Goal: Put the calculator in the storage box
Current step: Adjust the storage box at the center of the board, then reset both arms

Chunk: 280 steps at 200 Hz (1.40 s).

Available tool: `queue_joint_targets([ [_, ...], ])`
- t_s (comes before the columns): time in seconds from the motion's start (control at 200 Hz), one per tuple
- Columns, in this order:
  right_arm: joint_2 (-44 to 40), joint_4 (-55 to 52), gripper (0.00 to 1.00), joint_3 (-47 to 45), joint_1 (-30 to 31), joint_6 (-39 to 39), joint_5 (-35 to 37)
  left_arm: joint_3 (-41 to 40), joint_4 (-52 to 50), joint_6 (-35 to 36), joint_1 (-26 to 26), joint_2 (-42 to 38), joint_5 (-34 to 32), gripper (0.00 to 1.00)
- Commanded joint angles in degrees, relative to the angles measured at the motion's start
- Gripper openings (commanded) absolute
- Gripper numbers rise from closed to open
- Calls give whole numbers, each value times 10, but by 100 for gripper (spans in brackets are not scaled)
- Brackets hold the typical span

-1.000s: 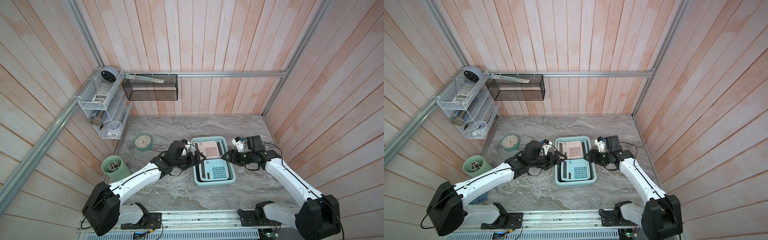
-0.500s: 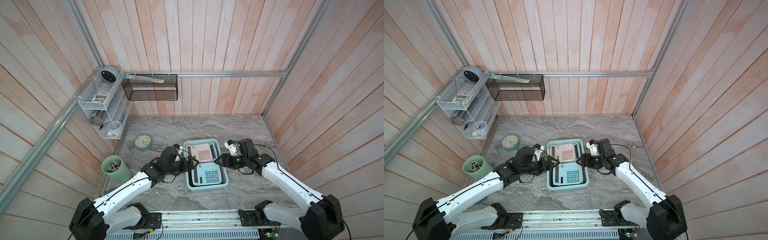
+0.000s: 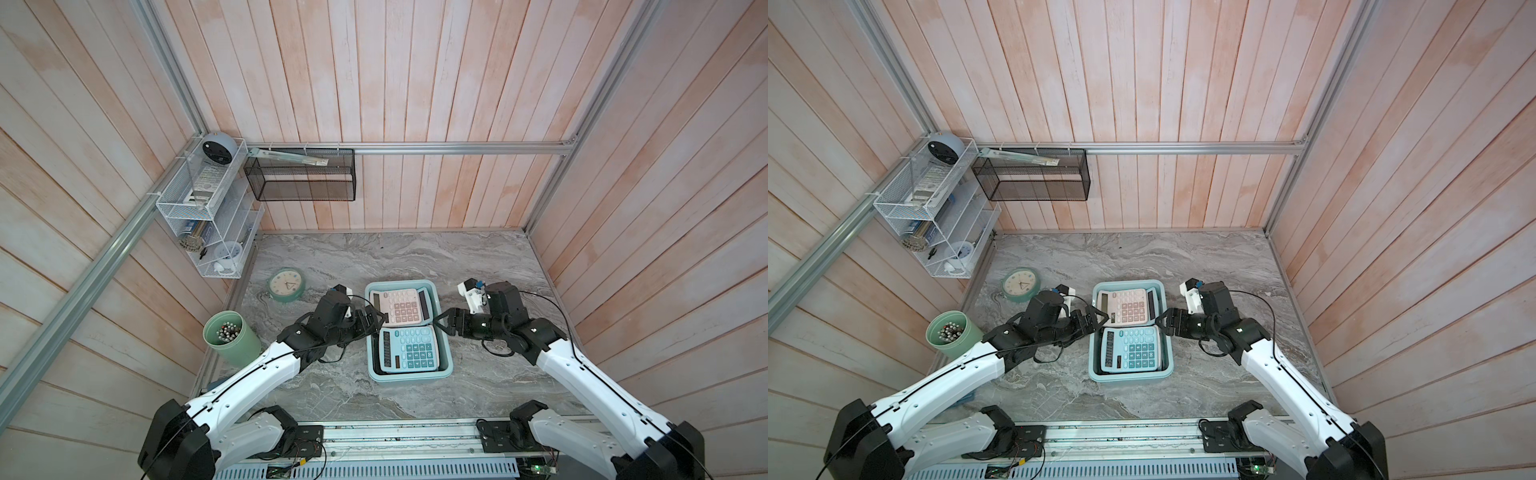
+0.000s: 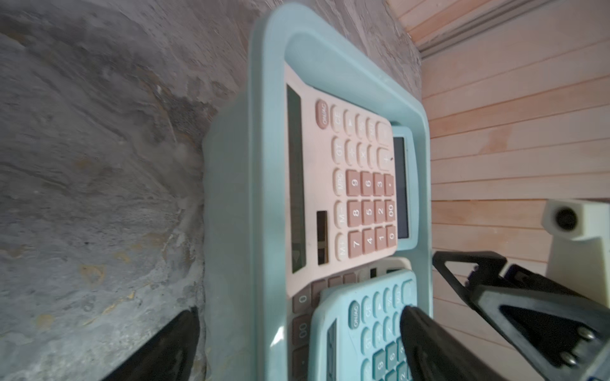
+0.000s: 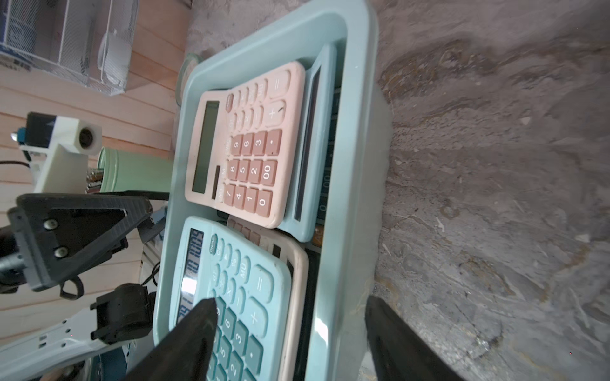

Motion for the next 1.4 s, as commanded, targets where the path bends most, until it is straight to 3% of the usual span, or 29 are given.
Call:
queue_joint_targets([
  [0.0, -47, -51, 96, 4, -17, -37, 109, 8, -67, 22, 6, -49, -115, 100],
  [0.14, -102, -56, 98, -26, -19, -74, 230, 25, -154, 45, 6, -91, -260, 100],
  [0.23, -138, -24, 98, -63, -21, -101, 269, 18, -173, 64, 6, -119, -329, 100],
  [0.465, -259, 157, 98, -193, -23, -177, 303, -33, -85, 106, 11, -148, -398, 100],
  [0.625, -266, 229, 98, -223, -49, -199, 358, -47, -30, 189, 21, -131, -479, 100],
  [0.72, -249, 277, 98, -238, -83, -200, 366, -63, 22, 254, 44, -129, -466, 100],
  [0.93, -177, 418, 98, -286, -202, -155, 321, -123, 132, 325, 133, -139, -460, 100],
  [1.02, -134, 469, 98, -299, -238, -140, 328, -174, 223, 378, 163, -150, -414, 100],
  [1.14, -75, 546, 98, -316, -250, -136, 355, -250, 370, 439, 176, -148, -397, 100],
  [1.395, 41, 650, 98, -312, -251, -159, 384, -258, 440, 431, 261, -66, -368, 100],
])
